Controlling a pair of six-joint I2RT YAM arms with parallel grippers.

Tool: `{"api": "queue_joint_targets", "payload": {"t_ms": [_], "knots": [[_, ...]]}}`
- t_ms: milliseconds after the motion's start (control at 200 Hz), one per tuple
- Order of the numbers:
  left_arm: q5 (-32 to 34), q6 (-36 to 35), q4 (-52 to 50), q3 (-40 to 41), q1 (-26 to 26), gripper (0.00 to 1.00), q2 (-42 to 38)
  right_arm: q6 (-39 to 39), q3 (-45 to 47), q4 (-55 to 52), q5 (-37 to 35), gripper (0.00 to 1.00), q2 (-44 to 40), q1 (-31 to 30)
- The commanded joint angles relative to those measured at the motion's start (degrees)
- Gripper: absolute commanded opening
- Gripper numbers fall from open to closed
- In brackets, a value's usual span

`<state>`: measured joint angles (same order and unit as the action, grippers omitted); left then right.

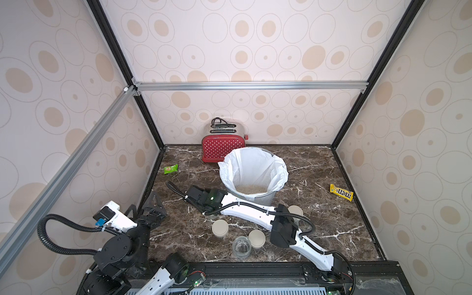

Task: Empty moldy rice from jars
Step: Place the jar at the center of the board.

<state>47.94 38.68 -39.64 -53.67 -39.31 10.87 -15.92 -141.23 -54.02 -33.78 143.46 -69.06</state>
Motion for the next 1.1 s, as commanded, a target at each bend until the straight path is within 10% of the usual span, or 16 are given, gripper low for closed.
{"api": "queue_joint_targets", "payload": {"t_ms": [0,1097], "knots": [[1.55,-1.22,0.42,-0.31,0.3,0.99,0.42,0.17,-1.1,-2.23,-1.46,0.55,-3.95,-1.04],[3.83,-5.3,0.59,-0.26,0.3,0.99,-2.06,-4.41,9.22,5.43,-12.95,0.56,-28.19,-9.0]]}}
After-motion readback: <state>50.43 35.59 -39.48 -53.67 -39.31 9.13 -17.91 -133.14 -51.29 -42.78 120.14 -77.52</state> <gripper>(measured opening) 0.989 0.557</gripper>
